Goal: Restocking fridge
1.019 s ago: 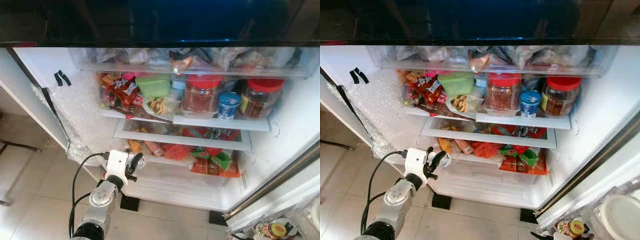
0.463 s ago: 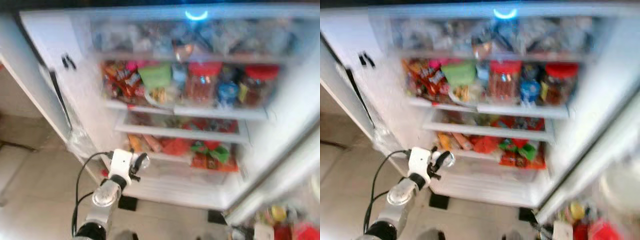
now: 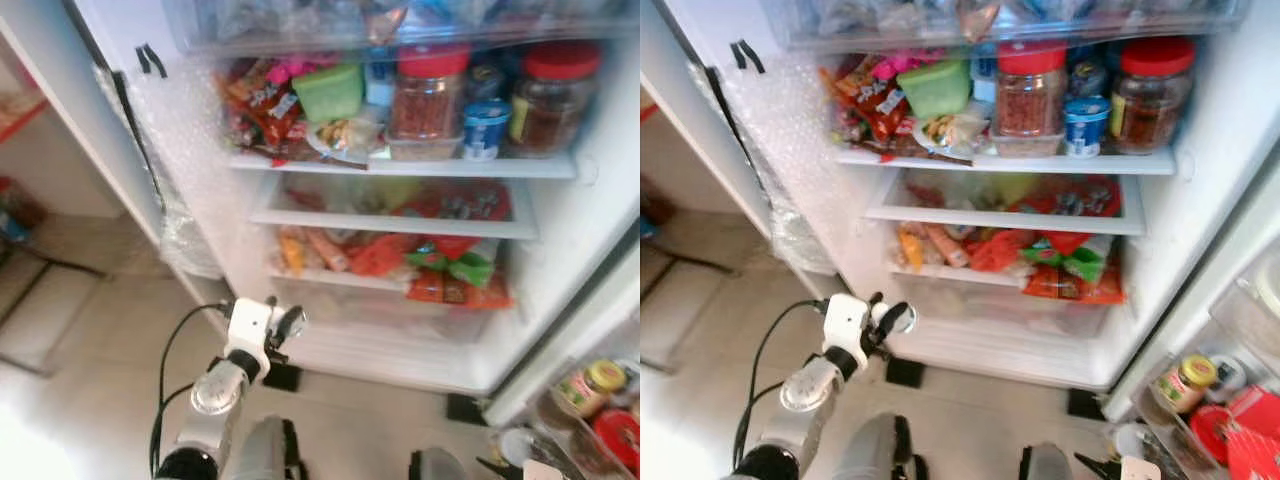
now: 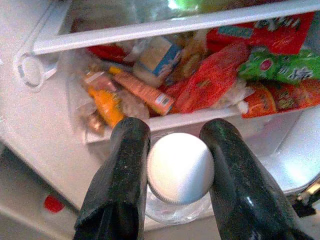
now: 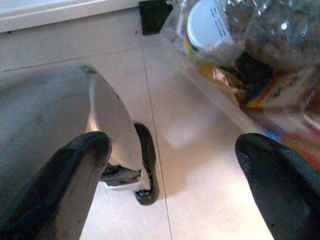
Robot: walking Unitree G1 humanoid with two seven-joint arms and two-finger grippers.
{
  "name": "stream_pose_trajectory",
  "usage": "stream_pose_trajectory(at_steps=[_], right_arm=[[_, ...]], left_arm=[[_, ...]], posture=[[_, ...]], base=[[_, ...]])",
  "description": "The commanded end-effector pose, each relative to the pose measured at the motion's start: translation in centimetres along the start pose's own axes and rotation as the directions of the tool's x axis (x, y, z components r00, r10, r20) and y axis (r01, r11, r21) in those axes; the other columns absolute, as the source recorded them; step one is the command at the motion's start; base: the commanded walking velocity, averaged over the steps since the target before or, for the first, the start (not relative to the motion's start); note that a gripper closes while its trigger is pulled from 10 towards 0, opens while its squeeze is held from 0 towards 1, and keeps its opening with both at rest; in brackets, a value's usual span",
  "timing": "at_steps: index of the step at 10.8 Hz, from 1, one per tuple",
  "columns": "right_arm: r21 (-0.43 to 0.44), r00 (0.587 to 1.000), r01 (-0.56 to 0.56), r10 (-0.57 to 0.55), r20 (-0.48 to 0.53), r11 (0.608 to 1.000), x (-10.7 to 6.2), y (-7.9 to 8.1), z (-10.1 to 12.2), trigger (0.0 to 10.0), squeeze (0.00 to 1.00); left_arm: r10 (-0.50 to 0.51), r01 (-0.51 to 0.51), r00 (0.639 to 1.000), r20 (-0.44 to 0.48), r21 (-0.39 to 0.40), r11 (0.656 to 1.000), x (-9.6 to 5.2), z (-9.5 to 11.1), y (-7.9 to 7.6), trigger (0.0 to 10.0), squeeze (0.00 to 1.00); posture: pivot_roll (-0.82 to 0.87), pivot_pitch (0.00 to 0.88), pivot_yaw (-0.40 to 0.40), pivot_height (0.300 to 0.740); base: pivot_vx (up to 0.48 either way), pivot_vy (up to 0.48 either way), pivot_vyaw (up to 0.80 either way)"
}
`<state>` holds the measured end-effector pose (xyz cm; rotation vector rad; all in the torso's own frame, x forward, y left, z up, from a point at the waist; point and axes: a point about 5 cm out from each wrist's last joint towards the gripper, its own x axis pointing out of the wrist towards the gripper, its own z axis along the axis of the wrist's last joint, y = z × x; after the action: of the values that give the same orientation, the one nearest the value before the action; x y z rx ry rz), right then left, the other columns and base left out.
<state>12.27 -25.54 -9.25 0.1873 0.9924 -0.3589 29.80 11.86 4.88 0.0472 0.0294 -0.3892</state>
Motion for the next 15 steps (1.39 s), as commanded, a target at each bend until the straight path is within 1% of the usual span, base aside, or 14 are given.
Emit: stream_pose_trajectory(at_steps=[1,2,3,6,7,12,15], right_arm=[[0.012,1.000,-0.010,0.010,-0.023,1.000,-0.1,0.3,-0.8,10.0,0.00],[0.008,0.999,-0.014,0.014,-0.030,1.000,-0.1,0.3,-0.9,10.0,0.00],[0.001,0.999,-0.014,0.014,-0.036,1.000,-0.1,0.3,-0.8,10.0,0.00],[0.006,0.999,-0.016,0.016,-0.040,1.000,-0.1,0.4,-0.8,10.0,0.00],[0.011,0.999,-0.018,0.018,-0.039,1.000,0.0,0.5,-0.8,10.0,0.00],[0.005,0.999,-0.024,0.025,-0.047,1.000,0.0,0.6,-0.8,10.0,0.00],[-0.003,0.998,-0.026,0.026,-0.050,1.000,0.0,0.5,-0.7,10.0,0.00]], left_arm=[[-0.004,0.004,1.000,0.012,0.004,1.000,0.1,0.4,0.2,10.0,0.00],[-0.020,0.020,1.000,0.018,-0.007,1.000,0.3,0.5,-0.1,10.0,0.00],[-0.031,0.032,0.998,0.061,-0.015,0.999,0.6,1.4,-0.3,10.0,0.00],[-0.042,0.038,0.988,0.148,0.030,0.999,1.2,3.5,-0.5,10.0,0.00],[-0.045,0.039,0.987,0.156,0.038,0.998,1.3,3.8,-0.5,10.0,0.00],[-0.067,0.056,0.984,0.165,0.071,0.996,1.4,4.4,-0.8,10.0,0.00],[-0.073,0.056,0.977,0.198,0.092,0.994,1.7,5.3,-1.0,10.0,0.00]], posture=[[-0.08,0.111,0.111,0.621],[-0.09,0.113,0.109,0.621],[-0.08,0.113,0.107,0.621],[-0.07,0.114,0.109,0.621],[-0.07,0.112,0.113,0.621],[-0.07,0.111,0.114,0.621],[-0.07,0.110,0.112,0.621]], base=[[0.000,0.000,0.00],[0.000,0.000,0.00],[0.000,0.000,0.00],[0.000,0.000,0.00],[0.000,0.000,0.00],[0.256,0.000,0.00],[0.259,0.000,0.00]])
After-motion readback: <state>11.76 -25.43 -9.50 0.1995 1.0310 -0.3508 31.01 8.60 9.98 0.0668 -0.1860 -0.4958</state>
